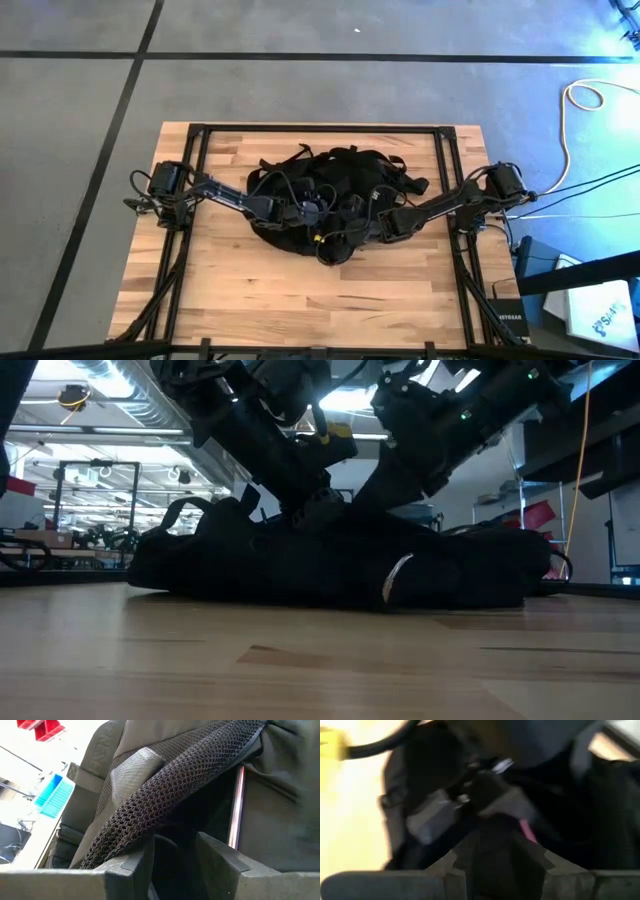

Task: Unpack backpack
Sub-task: Remove the pink charger cable from the black backpack

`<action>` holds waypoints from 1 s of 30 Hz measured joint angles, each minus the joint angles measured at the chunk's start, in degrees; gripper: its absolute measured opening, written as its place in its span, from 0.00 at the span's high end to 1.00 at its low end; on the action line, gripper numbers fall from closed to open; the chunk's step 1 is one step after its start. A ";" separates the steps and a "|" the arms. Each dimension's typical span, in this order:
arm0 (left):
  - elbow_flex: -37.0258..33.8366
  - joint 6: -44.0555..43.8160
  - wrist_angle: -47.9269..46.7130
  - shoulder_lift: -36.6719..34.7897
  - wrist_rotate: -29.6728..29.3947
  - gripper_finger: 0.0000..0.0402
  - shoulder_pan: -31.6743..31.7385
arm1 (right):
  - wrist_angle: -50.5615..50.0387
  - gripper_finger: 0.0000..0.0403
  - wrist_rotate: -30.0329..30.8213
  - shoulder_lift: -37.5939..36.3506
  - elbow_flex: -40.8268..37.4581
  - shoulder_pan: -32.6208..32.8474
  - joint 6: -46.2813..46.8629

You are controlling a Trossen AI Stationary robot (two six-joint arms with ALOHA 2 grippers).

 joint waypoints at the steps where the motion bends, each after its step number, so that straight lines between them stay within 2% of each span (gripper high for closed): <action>1: -0.01 0.31 0.24 0.01 -0.16 0.67 -0.13 | -0.78 0.79 0.13 0.00 0.02 -0.42 -0.16; 10: 0.34 2.40 0.08 -0.44 -0.18 0.67 -2.25 | -4.14 0.77 1.84 0.22 0.02 -4.28 -5.87; 18: 0.39 1.36 -3.51 -2.86 -0.81 0.67 -3.86 | -3.45 0.61 2.64 0.44 0.02 -7.04 -7.58; 21: 0.46 1.18 -7.23 -4.27 -0.13 0.67 -4.87 | -3.29 0.53 4.45 1.01 0.04 -7.90 -7.66; 26: 0.54 -1.56 -18.75 -9.28 -1.28 0.67 -7.27 | -2.65 0.45 9.69 1.99 0.04 -8.70 -7.76; 30: 0.54 -4.95 -27.70 -14.10 -5.80 0.67 -8.87 | -1.30 0.43 10.17 2.27 0.04 -8.73 -7.74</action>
